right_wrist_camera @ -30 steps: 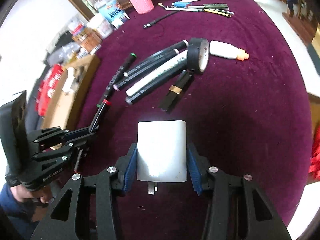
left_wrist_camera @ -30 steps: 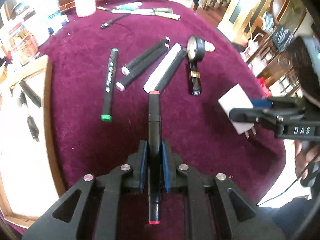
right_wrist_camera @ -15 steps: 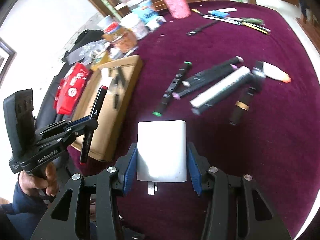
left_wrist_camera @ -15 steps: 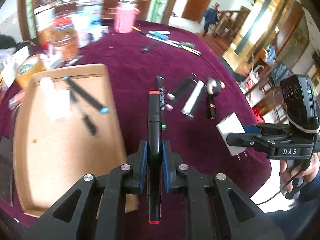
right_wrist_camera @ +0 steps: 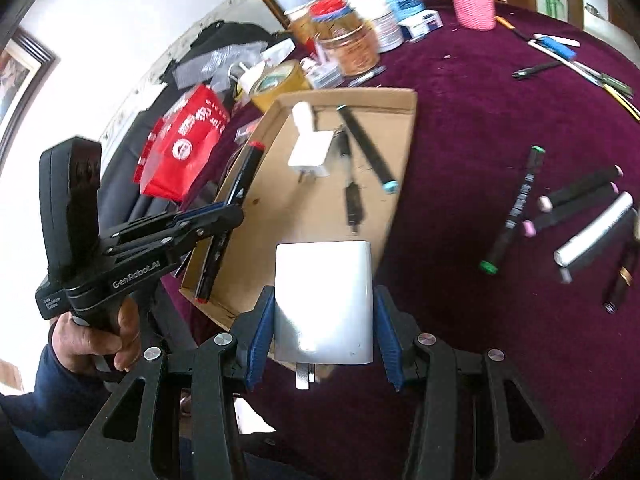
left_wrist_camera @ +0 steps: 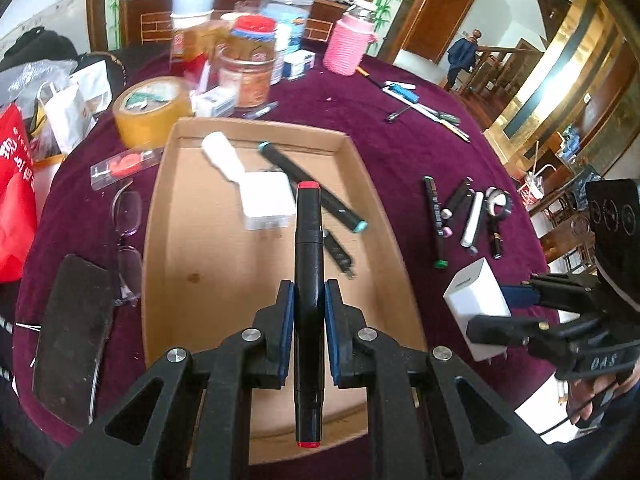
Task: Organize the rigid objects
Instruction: 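Carry the marker and charger over the cardboard tray and lower them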
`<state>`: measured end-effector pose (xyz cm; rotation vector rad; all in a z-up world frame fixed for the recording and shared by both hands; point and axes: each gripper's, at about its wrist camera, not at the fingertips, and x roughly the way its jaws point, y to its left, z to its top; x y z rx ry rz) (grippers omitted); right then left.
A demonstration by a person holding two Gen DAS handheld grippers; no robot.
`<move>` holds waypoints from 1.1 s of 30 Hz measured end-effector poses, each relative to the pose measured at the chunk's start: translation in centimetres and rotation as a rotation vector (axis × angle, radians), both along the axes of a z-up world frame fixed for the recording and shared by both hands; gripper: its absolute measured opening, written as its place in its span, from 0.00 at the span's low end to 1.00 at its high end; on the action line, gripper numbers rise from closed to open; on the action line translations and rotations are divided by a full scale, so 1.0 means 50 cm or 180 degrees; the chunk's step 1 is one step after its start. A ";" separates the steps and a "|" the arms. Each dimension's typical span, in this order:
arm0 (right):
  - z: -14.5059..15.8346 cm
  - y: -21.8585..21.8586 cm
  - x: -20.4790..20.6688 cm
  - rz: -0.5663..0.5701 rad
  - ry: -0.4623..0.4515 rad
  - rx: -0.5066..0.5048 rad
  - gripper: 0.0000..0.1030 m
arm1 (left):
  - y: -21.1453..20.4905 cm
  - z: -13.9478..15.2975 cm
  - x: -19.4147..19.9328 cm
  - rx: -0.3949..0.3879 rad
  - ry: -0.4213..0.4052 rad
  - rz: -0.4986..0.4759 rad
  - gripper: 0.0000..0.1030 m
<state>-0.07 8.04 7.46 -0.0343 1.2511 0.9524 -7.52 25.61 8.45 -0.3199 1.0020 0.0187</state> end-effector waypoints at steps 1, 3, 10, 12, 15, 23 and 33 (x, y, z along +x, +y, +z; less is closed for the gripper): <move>-0.004 0.017 -0.001 0.0031 0.0010 -0.0028 0.42 | 0.011 -0.006 0.003 -0.0003 0.0014 0.0017 0.12; -0.010 0.041 0.000 0.0056 0.0018 -0.0067 0.42 | 0.029 -0.016 0.009 -0.0024 0.0054 0.0038 0.12; -0.043 0.113 0.009 0.0105 0.0023 -0.0250 0.42 | 0.081 -0.047 0.049 -0.0063 0.0153 0.0119 0.12; -0.049 0.128 0.012 0.0107 -0.0005 -0.0280 0.42 | 0.095 -0.055 0.058 -0.0074 0.0180 0.0142 0.12; -0.060 0.148 0.020 0.0103 -0.0010 -0.0329 0.42 | 0.107 -0.068 0.071 -0.0055 0.0232 0.0154 0.12; -0.091 0.201 0.042 0.0105 -0.0019 -0.0456 0.42 | 0.142 -0.106 0.101 -0.0071 0.0391 0.0225 0.12; -0.106 0.239 0.048 0.0162 -0.0115 -0.0541 0.42 | 0.152 -0.120 0.118 -0.0037 0.0448 0.0240 0.12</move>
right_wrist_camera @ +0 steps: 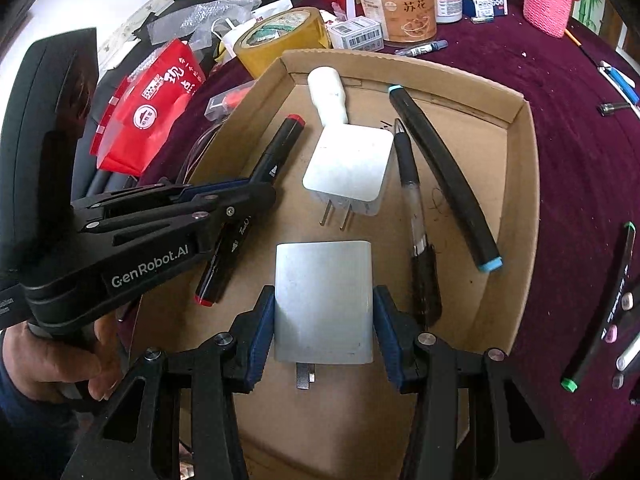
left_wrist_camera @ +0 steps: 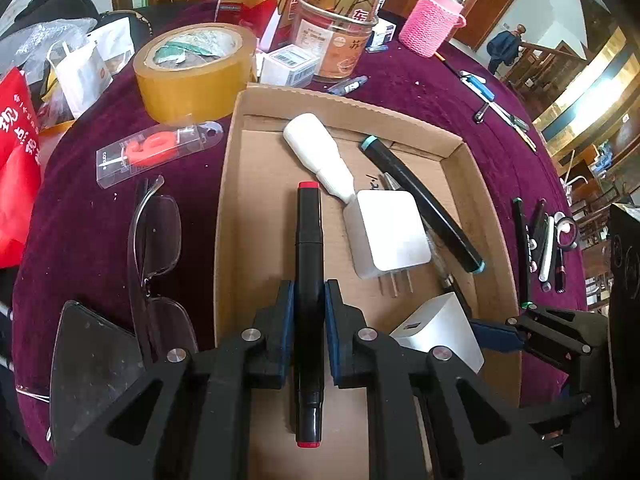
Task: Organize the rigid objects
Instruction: 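Carry the marker and charger over the cardboard tray and lower them, then open both tools to release the marker and charger into the tray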
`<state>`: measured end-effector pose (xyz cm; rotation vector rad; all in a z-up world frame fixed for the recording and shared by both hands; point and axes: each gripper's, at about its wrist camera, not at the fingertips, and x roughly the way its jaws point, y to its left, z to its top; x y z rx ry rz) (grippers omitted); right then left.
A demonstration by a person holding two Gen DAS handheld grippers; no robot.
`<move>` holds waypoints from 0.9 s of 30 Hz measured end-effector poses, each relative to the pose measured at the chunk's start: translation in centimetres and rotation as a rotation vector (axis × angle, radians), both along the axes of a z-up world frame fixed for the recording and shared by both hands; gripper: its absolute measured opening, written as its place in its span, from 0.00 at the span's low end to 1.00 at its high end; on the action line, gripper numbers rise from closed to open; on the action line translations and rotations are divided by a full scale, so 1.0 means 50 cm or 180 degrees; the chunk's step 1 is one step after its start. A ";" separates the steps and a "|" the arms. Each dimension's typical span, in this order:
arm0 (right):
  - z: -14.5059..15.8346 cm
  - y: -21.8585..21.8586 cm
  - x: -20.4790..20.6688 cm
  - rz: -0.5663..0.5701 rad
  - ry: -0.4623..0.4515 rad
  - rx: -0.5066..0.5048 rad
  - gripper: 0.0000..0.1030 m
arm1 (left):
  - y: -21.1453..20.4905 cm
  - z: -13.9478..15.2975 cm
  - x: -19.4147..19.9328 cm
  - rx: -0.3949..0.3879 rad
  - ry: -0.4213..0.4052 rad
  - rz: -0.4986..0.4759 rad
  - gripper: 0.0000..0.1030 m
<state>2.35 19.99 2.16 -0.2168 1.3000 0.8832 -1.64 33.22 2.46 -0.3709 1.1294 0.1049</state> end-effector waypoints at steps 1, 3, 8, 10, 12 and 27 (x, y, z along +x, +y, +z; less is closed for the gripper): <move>-0.002 0.002 0.000 0.0003 -0.0003 -0.0004 0.42 | 0.002 -0.001 0.000 -0.0004 0.0001 0.0003 0.12; -0.006 0.005 0.001 0.0001 -0.0017 -0.0024 0.42 | 0.004 -0.003 0.001 0.0006 0.0015 0.0013 0.12; -0.008 0.010 0.007 -0.0016 -0.0079 -0.0024 0.42 | 0.007 -0.005 0.005 0.0009 0.0016 0.0018 0.12; -0.007 0.010 0.009 -0.0019 -0.0098 -0.0025 0.42 | 0.005 -0.006 0.007 0.0016 0.0022 0.0016 0.12; -0.008 0.013 0.009 -0.0027 -0.0096 -0.0027 0.42 | 0.004 -0.007 0.009 0.0016 0.0033 0.0019 0.12; 0.025 -0.021 0.001 0.0061 -0.0162 0.0118 0.43 | -0.012 0.017 0.003 0.0041 -0.0016 0.0080 0.30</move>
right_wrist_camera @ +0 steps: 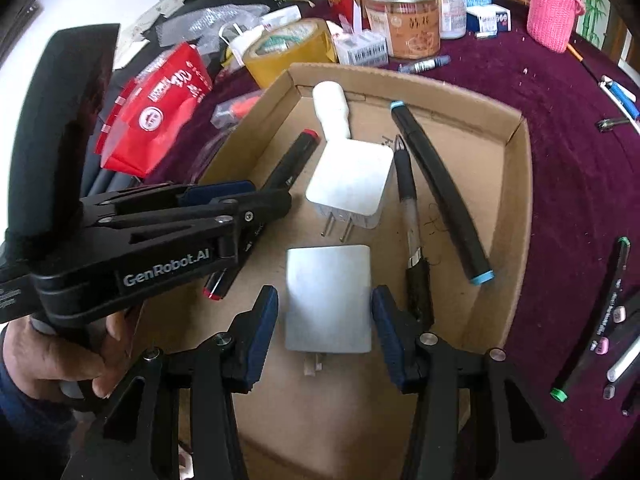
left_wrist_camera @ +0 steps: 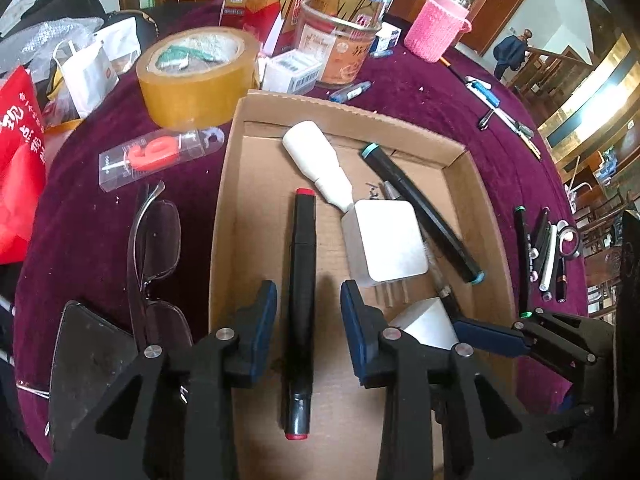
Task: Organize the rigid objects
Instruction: 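Open both tools to release the marker and charger into the tray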
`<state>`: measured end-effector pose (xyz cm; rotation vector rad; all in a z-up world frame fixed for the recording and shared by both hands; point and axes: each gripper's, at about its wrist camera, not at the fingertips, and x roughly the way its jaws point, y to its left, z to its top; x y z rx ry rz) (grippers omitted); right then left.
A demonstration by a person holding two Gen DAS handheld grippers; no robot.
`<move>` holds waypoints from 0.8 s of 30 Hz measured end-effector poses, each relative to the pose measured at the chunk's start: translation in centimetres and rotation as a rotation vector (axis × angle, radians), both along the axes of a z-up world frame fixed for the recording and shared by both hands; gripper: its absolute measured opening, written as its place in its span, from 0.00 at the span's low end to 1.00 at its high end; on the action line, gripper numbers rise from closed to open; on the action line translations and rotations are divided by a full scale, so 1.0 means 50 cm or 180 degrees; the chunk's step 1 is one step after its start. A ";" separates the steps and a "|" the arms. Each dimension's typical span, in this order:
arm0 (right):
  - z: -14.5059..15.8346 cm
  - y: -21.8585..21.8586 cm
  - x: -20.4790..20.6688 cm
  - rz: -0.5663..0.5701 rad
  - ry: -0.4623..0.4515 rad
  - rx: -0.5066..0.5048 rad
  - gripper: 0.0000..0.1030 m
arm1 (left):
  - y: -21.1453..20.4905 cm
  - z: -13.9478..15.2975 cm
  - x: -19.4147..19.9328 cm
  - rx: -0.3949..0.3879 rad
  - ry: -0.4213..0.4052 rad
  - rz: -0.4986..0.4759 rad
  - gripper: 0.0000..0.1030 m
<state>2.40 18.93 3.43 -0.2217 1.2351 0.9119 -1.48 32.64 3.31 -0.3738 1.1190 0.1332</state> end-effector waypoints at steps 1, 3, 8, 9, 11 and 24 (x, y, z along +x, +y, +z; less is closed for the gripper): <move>0.006 -0.007 -0.002 -0.0001 -0.0003 0.0023 0.43 | -0.003 0.004 0.000 0.0006 -0.0011 -0.0002 0.30; 0.023 -0.031 -0.005 -0.0022 0.0007 0.0105 0.43 | -0.010 0.016 -0.007 0.0025 -0.0036 -0.0001 0.30; 0.052 -0.099 -0.010 -0.0090 0.0024 0.0220 0.43 | -0.033 0.045 -0.028 0.0050 -0.0104 0.0019 0.30; 0.057 -0.115 -0.011 -0.0120 0.0044 0.0242 0.43 | -0.040 0.052 -0.031 0.0049 -0.0122 0.0016 0.30; 0.068 -0.157 -0.008 -0.0205 0.0085 0.0326 0.43 | -0.056 0.068 -0.040 0.0067 -0.0155 0.0020 0.30; 0.095 -0.542 0.037 -0.1255 0.0265 0.0694 0.43 | -0.338 0.170 -0.006 -0.0033 -0.0304 -0.0734 0.43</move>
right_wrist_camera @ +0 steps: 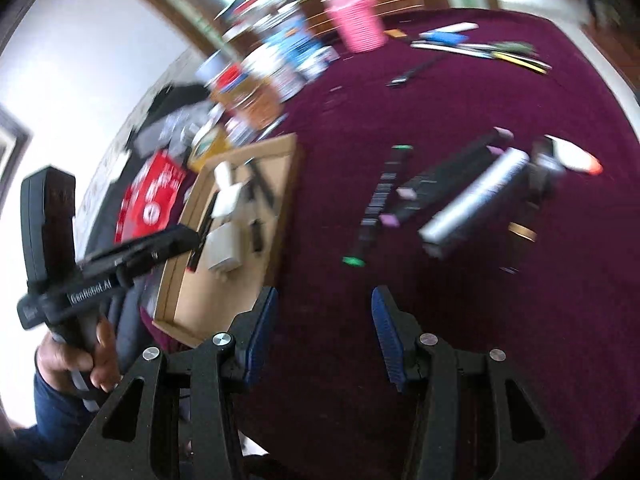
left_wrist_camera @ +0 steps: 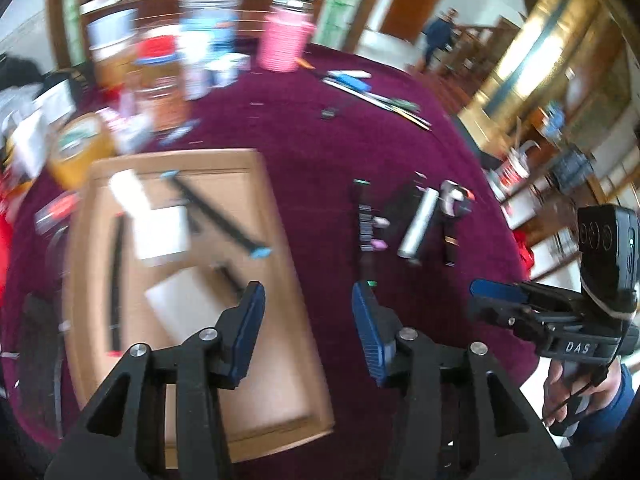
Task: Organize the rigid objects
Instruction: 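Open both tools to release the marker and charger into the tray, then grasp the green-ended black marker with the left tool while the right tool moves to the black tape roll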
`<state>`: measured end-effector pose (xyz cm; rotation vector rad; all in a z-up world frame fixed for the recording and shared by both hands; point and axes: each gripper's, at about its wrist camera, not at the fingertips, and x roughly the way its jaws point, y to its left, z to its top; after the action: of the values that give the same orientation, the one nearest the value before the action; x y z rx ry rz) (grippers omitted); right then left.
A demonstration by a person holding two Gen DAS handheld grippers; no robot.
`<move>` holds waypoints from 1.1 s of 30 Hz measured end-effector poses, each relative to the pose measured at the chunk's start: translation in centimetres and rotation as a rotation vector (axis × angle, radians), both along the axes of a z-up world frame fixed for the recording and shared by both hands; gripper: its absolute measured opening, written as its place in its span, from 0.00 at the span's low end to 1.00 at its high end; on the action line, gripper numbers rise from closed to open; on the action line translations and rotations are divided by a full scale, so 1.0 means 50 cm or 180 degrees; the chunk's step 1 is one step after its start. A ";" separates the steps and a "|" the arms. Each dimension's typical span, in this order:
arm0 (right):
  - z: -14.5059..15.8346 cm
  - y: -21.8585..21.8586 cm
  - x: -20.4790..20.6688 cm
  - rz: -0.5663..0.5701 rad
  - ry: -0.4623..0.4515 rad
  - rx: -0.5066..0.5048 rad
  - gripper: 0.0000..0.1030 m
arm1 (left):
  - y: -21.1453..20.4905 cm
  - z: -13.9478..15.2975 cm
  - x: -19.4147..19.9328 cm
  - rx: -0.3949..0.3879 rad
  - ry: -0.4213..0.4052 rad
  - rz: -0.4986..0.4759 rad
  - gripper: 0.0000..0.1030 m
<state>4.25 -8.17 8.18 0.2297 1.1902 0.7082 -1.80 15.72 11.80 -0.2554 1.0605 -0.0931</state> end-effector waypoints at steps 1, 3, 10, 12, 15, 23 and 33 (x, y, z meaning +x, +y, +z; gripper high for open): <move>-0.001 -0.024 0.001 -0.0061 0.0021 0.0029 0.43 | -0.021 -0.003 0.012 0.0014 0.0037 -0.0050 0.43; -0.005 -0.075 0.001 -0.0186 0.0040 0.0056 0.43 | -0.063 -0.016 0.045 0.0033 0.0102 -0.0144 0.43; -0.017 -0.231 -0.002 -0.0506 0.0093 0.0104 0.43 | -0.143 -0.104 0.186 0.0180 0.0474 -0.0202 0.41; -0.022 -0.275 -0.001 -0.0615 0.0108 0.0111 0.43 | -0.152 -0.126 0.203 0.0242 0.0531 -0.0228 0.40; -0.028 -0.321 -0.003 -0.0725 0.0133 0.0123 0.43 | -0.163 -0.159 0.236 0.0317 0.0664 -0.0215 0.32; -0.039 -0.361 0.023 -0.0739 0.0161 0.0075 0.43 | -0.164 -0.213 0.271 0.0488 0.0688 -0.0114 0.13; -0.020 -0.261 0.161 -0.0546 -0.0027 -0.0058 0.47 | -0.177 -0.205 0.148 0.0479 0.0566 0.0025 0.13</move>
<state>12.27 -21.25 7.18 0.3095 1.1533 0.5476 5.60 6.84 1.57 -0.1331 1.2369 0.0171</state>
